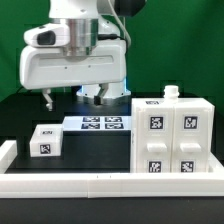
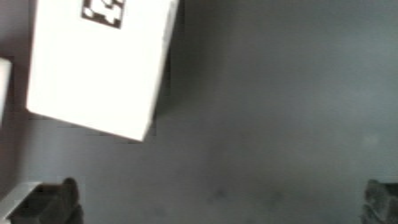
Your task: Assemble cabinet
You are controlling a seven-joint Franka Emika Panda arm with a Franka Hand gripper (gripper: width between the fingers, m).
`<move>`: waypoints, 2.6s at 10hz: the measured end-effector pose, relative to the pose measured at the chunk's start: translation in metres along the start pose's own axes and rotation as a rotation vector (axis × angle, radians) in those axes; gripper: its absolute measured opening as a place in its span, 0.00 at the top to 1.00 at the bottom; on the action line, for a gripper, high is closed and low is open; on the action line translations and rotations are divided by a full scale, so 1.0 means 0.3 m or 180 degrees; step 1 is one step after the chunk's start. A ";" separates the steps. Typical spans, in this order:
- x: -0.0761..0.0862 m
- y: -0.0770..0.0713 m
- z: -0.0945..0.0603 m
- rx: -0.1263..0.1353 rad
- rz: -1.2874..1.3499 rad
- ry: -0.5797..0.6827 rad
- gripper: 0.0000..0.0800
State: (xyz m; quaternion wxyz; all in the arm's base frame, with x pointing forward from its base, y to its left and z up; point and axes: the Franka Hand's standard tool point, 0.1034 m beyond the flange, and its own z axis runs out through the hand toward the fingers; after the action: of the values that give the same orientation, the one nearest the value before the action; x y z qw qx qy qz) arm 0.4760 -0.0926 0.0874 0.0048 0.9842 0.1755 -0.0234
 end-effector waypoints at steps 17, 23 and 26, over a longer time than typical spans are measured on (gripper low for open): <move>-0.178 0.114 0.255 0.0024 0.0117 -0.0233 0.00; -0.194 0.099 0.276 0.0049 0.0107 -0.0276 0.22; -0.193 0.099 0.276 0.0049 0.0106 -0.0276 0.30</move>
Offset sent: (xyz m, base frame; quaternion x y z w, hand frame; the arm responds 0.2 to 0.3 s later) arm 0.0000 0.0000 0.0000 0.0000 0.0000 0.0000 1.0000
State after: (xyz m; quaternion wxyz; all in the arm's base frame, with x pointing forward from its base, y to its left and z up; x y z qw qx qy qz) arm 0.4281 -0.1420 0.0074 0.0052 0.9851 0.1585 -0.0673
